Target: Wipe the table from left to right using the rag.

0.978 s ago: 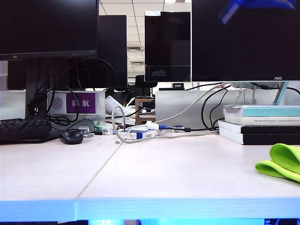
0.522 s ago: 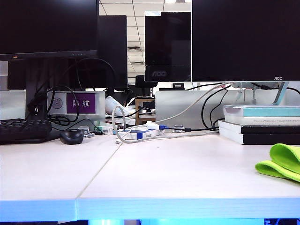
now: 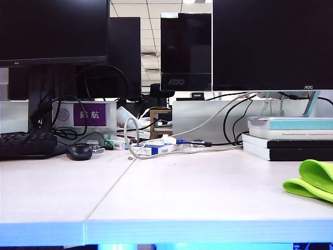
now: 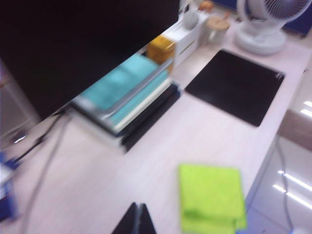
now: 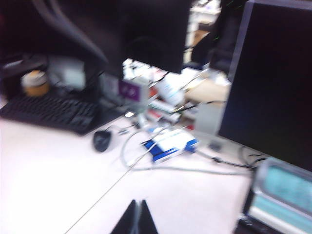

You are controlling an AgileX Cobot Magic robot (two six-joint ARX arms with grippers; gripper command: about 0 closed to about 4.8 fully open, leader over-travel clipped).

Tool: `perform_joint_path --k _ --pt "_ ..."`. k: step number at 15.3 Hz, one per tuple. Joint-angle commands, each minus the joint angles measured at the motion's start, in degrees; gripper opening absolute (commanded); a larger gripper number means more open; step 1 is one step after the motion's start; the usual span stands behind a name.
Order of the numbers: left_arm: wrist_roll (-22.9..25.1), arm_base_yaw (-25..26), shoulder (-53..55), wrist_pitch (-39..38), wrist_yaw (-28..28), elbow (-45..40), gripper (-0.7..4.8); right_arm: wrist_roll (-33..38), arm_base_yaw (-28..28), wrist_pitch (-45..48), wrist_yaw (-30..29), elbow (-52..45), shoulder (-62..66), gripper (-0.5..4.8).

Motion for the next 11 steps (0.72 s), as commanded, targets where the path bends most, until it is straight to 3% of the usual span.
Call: perform_joint_path --k 1,7,8,11 --pt "3.2 0.2 -5.7 -8.1 -1.7 0.3 -0.06 0.2 0.0 6.0 -0.9 -5.4 -2.2 -0.01" --pt "5.0 0.2 -21.7 -10.4 -8.8 0.3 -0.06 1.7 0.0 27.5 -0.4 -37.5 -15.1 -0.01" --pt "3.9 0.2 -27.1 -10.4 -10.7 0.3 -0.06 1.8 -0.1 29.2 4.0 -51.3 -21.4 -0.01" --pt "2.1 0.2 -31.2 -10.4 -10.8 0.3 -0.06 6.3 0.0 29.0 7.6 -60.2 -26.6 -0.01"
